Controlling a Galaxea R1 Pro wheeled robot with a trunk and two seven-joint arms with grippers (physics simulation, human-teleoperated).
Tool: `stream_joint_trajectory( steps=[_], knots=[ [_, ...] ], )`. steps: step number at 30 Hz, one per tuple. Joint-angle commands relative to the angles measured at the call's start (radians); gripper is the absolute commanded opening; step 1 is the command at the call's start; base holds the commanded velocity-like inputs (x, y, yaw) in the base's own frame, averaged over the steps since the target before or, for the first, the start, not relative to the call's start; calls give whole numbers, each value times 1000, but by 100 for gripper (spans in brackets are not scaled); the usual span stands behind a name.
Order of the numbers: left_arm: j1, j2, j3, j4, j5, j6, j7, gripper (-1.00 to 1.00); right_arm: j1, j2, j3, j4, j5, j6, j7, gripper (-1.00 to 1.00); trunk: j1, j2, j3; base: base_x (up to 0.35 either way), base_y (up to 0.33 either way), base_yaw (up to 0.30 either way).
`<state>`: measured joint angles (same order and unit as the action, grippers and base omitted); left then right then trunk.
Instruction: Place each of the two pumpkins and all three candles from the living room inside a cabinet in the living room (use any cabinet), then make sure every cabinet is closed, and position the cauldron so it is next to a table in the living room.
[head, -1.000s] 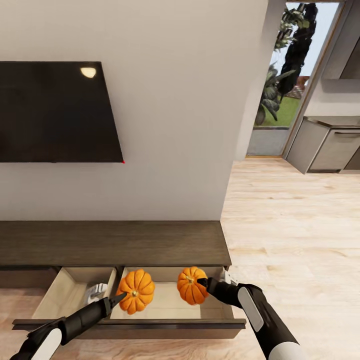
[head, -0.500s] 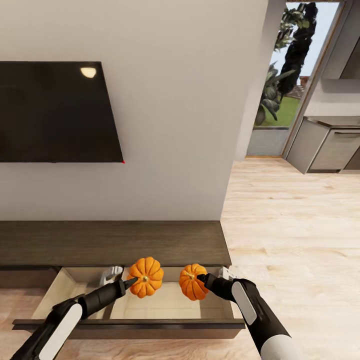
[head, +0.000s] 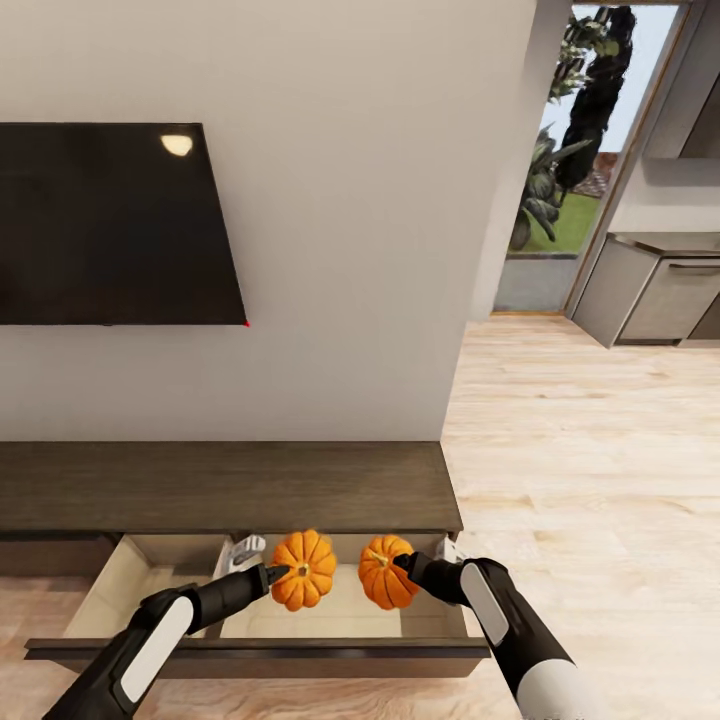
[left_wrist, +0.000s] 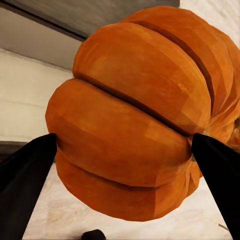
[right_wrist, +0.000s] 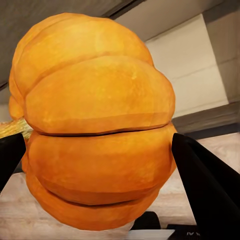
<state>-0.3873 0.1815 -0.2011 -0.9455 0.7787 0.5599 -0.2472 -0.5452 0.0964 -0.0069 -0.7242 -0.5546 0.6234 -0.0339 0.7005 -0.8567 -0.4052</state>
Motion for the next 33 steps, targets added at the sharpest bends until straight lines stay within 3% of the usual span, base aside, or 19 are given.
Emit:
stream_joint_trajectory(
  steps=[1, 6, 17, 20, 24, 33],
  knots=[
    [-14, 0, -4, 19, 11, 4, 15, -100, -3, 0, -1, 5, -7, 4, -4, -100, 0, -1, -1, 0, 0, 0],
    [-51, -8, -9, 104, 10, 3, 42, -100, -8, -1, -1, 15, -6, 4, -6, -100, 0, -1, -1, 0, 0, 0],
    [-76, -21, -22, 178, 8, -7, 49, -100, -10, -1, -2, 29, -5, 4, -6, -100, 0, -1, -1, 0, 0, 0],
    [-96, -39, -32, 221, -29, -11, 48, -100, -10, -1, -2, 55, -5, 1, -6, -100, 0, -1, -1, 0, 0, 0],
    [-107, -59, -36, 247, -70, -20, 47, -100, -10, -5, -3, 117, -5, -72, -4, -100, 0, -1, -1, 0, 0, 0],
    [-109, -63, -37, 255, -81, -55, 46, -100, -10, -3, -2, 137, -5, -114, -3, -100, 0, -1, -1, 0, 0, 0]
  ],
)
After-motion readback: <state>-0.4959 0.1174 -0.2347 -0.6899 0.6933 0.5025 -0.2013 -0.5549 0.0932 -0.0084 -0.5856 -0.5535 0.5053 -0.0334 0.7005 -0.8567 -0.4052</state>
